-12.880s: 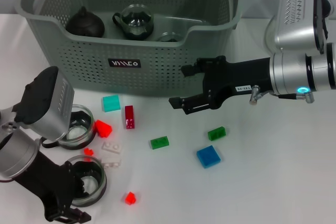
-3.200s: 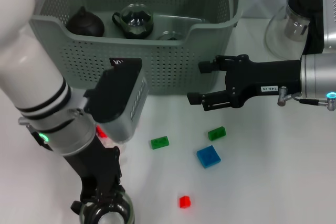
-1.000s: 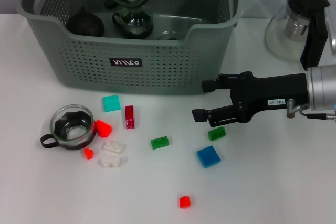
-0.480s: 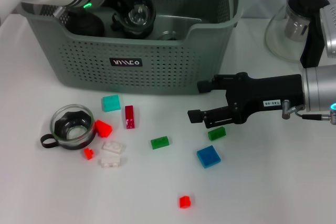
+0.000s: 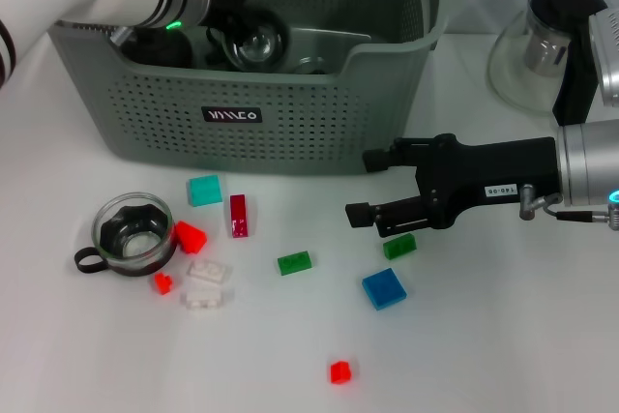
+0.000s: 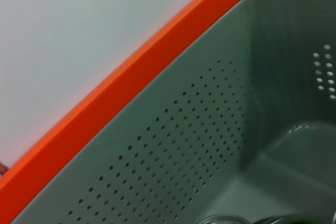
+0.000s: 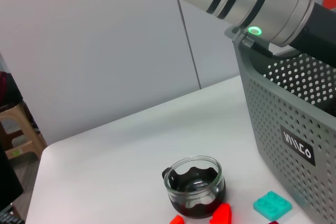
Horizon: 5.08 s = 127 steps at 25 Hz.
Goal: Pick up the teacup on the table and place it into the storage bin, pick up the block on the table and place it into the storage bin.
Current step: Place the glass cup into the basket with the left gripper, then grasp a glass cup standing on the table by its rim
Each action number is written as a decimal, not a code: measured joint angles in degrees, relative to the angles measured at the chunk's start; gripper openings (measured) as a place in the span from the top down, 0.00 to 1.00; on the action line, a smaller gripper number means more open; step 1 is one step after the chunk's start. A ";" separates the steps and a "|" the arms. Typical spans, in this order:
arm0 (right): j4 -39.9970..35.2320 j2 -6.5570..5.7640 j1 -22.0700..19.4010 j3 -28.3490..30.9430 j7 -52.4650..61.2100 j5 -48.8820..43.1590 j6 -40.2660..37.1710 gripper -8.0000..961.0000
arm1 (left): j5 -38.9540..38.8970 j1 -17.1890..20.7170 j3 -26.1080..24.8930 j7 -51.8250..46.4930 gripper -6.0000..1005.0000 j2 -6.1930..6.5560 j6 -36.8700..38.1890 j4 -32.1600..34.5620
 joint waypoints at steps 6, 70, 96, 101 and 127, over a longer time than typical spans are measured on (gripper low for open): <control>-0.14 0.00 0.00 0.00 0.13 0.10 -0.21 0.02 | 0.03 0.22 0.88 -0.19 0.88 -0.49 0.43 1.28; -0.23 -0.79 -0.10 1.95 -3.12 0.51 1.06 0.02 | -9.17 22.64 -0.47 3.14 0.24 -1.14 70.00 47.27; -0.17 -0.07 -0.18 2.76 -3.16 1.33 3.18 0.02 | 1.60 27.35 7.72 11.57 0.25 -1.35 66.09 48.85; -0.17 0.02 -0.13 2.74 -3.16 1.32 3.23 0.02 | 2.36 27.03 9.36 11.34 0.25 -1.33 63.06 45.02; -0.17 0.53 -0.62 3.23 -3.74 2.10 3.32 0.02 | 3.29 26.52 10.16 11.02 0.28 -1.26 54.17 36.38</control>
